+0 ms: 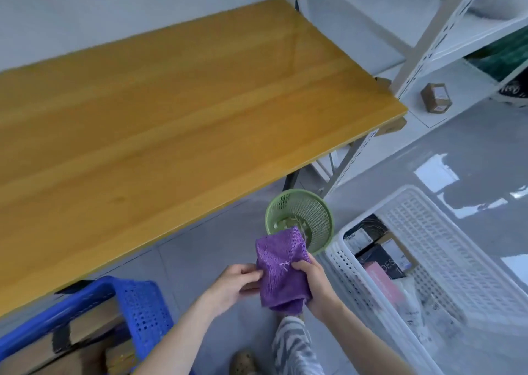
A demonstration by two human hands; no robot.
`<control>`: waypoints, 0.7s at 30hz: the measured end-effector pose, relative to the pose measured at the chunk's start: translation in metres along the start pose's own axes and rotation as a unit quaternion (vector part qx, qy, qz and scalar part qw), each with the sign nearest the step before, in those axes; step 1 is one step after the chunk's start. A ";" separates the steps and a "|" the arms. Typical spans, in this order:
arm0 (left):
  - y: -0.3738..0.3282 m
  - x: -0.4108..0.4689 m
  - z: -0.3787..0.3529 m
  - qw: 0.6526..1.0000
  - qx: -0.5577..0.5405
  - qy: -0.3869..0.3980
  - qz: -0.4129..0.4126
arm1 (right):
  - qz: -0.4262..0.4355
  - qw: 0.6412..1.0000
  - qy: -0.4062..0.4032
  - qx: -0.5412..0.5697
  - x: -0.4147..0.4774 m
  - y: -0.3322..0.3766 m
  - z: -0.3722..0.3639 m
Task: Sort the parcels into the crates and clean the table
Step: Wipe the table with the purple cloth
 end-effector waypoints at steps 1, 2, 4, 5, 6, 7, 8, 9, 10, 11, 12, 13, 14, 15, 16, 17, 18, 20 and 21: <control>-0.008 -0.012 0.005 1.000 0.006 0.014 -0.007 | 0.000 1.000 0.017 -0.011 -0.012 0.006 -0.007; -0.020 -0.037 0.012 1.000 0.014 0.020 -0.018 | 0.005 0.999 0.032 -0.036 -0.032 0.016 -0.019; -0.037 -0.069 0.020 0.998 0.014 0.050 -0.038 | 0.008 0.996 0.062 -0.070 -0.058 0.026 -0.036; -0.046 -0.088 0.024 0.996 0.012 0.066 -0.050 | 0.008 0.994 0.081 -0.069 -0.077 0.034 -0.047; -0.062 -0.114 0.029 0.995 0.008 0.078 -0.064 | 0.013 0.993 0.104 -0.063 -0.099 0.047 -0.061; -0.073 -0.130 0.032 0.993 0.001 0.092 -0.074 | 0.014 0.991 0.121 -0.049 -0.112 0.053 -0.071; -0.087 -0.147 0.037 0.991 -0.012 0.104 -0.088 | 0.021 0.989 0.139 -0.039 -0.124 0.062 -0.082; -0.102 -0.161 0.041 0.989 -0.030 0.110 -0.097 | 0.026 0.987 0.156 -0.028 -0.135 0.071 -0.094; -0.117 -0.177 0.047 0.988 -0.048 0.106 -0.105 | 0.031 0.986 0.165 -0.021 -0.144 0.081 -0.105; -0.133 -0.196 0.053 0.987 -0.061 0.096 -0.117 | 0.038 0.984 0.174 -0.015 -0.158 0.092 -0.119; -0.148 -0.210 0.059 0.986 -0.064 0.080 -0.134 | 0.048 0.982 0.182 -0.016 -0.166 0.101 -0.131; -0.163 -0.222 0.064 0.985 -0.046 0.057 -0.154 | 0.058 0.980 0.190 -0.026 -0.173 0.110 -0.144; -0.178 -0.234 0.069 0.983 -0.016 0.035 -0.179 | 0.068 0.976 0.201 -0.039 -0.181 0.120 -0.158; -0.194 -0.248 0.072 0.978 0.016 0.018 -0.209 | 0.080 0.972 0.214 -0.050 -0.189 0.130 -0.172; -0.208 -0.262 0.077 0.970 0.043 0.000 -0.241 | 0.092 0.967 0.231 -0.061 -0.199 0.138 -0.186; -0.223 -0.269 0.079 0.960 0.069 -0.015 -0.269 | 0.106 0.961 0.246 -0.064 -0.203 0.148 -0.198; -0.237 -0.276 0.083 0.949 0.090 -0.037 -0.299 | 0.124 0.955 0.258 -0.071 -0.208 0.157 -0.210; -0.263 -0.291 0.091 0.928 0.116 -0.087 -0.342 | 0.154 0.945 0.279 -0.080 -0.214 0.175 -0.230; -0.277 -0.297 0.094 0.917 0.130 -0.116 -0.360 | 0.167 0.939 0.287 -0.086 -0.217 0.185 -0.240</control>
Point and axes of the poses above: each hand's wrist, its own x-axis towards the middle knuckle, its own z-axis out of the back of the hand, y = z × x, the point moved 6 cm from there along x, towards the middle knuckle, and after that the axes turned 8 degrees about -y, right-handed, at the moved point
